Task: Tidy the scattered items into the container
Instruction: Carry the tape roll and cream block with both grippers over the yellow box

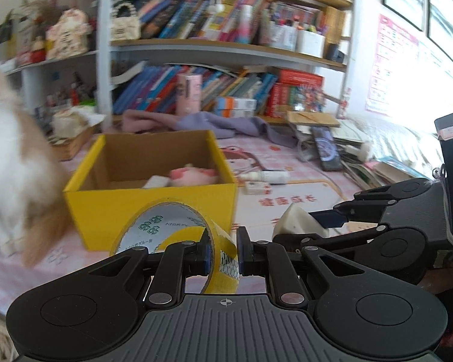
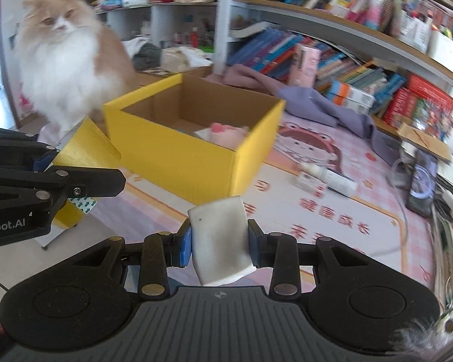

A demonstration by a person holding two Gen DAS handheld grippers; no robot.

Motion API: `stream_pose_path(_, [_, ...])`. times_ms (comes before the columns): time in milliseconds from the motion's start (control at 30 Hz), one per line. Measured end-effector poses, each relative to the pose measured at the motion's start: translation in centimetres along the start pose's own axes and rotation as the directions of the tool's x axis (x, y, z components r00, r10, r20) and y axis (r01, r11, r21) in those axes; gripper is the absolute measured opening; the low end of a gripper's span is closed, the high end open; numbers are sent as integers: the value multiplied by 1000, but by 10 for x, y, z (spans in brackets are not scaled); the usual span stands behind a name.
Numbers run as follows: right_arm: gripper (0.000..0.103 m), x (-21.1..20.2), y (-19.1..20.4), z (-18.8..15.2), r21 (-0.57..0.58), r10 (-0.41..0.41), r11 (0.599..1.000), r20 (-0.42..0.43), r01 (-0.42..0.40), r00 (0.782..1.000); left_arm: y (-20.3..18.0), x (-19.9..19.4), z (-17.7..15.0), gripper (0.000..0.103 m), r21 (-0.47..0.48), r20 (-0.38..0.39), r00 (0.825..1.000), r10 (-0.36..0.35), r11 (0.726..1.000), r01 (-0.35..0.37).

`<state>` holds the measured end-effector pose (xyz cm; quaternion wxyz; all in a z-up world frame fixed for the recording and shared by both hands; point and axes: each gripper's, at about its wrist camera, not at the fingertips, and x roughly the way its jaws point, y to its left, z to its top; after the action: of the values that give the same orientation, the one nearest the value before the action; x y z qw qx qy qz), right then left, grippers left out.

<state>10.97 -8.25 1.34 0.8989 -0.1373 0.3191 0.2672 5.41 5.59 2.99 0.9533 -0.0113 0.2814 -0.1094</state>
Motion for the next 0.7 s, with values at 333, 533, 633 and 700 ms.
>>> stream_pose_path(333, [33, 13, 31, 21, -97, 77, 992, 13, -75, 997, 33, -14, -5, 14, -82, 6, 997, 79, 994, -79])
stream_pose_path(533, [33, 19, 25, 33, -103, 77, 992, 31, -73, 997, 39, -7, 1, 14, -87, 12, 995, 96, 992, -95])
stream_pose_path(633, [33, 23, 18, 39, -112, 74, 991, 44, -69, 996, 39, 0, 9, 14, -70, 26, 994, 103, 992, -101])
stream_pose_path(700, [33, 26, 12, 45, -117, 75, 991, 62, -68, 995, 39, 6, 16, 14, -52, 39, 993, 107, 993, -105])
